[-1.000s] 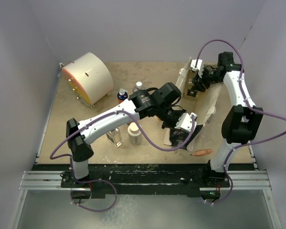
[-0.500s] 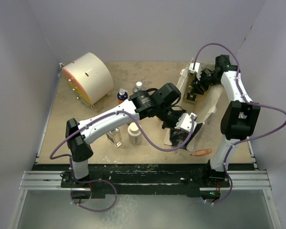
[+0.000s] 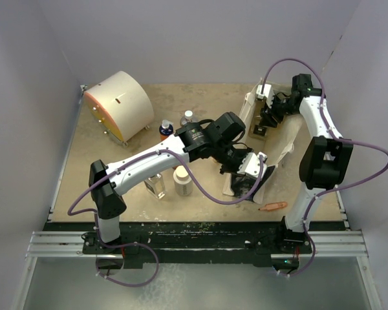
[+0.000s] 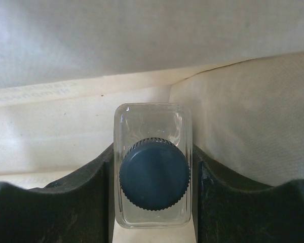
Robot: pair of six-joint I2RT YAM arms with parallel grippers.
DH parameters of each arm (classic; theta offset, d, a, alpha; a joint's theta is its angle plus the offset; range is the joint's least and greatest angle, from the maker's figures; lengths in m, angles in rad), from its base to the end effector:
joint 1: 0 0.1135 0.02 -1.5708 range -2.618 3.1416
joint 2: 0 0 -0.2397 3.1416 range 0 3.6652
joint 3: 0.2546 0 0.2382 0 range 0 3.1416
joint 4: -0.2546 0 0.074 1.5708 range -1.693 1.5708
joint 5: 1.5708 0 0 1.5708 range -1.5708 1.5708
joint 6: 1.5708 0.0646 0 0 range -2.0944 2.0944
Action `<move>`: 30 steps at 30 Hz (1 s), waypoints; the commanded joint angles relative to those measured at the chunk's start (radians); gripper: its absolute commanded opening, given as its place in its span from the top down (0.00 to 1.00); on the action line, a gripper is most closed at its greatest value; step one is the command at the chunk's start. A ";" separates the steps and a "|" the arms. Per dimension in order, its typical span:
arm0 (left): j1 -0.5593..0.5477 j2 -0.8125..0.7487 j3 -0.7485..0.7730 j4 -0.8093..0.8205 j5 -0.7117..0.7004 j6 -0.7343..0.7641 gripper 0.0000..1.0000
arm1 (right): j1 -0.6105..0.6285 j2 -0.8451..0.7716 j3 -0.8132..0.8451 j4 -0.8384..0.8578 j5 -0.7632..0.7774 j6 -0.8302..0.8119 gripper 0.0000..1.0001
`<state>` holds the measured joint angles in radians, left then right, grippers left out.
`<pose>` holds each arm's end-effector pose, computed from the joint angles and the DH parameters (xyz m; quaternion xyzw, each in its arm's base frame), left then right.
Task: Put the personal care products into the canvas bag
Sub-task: Place the care product in the canvas bag.
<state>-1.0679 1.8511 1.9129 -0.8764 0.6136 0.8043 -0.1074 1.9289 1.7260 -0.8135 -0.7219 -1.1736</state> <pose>0.1600 -0.3681 0.3257 0.7795 0.4355 -0.3245 0.3120 0.4086 -0.0011 0.2462 -0.5405 0.7259 0.1193 0.4083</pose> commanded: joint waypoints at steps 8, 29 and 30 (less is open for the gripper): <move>-0.007 -0.031 -0.019 -0.009 0.064 -0.015 0.92 | -0.008 -0.033 0.043 0.079 0.014 -0.014 0.84; -0.017 -0.055 0.008 -0.012 0.046 -0.040 0.94 | 0.015 0.037 0.239 -0.127 0.071 0.018 1.00; -0.016 -0.056 0.008 -0.019 0.050 -0.035 0.94 | 0.015 0.034 0.230 -0.097 0.076 0.035 1.00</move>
<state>-1.0702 1.8500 1.9087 -0.8539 0.5968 0.7704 -0.0978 2.0064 1.9652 -1.0412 -0.6529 -1.1717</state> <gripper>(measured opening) 0.070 0.517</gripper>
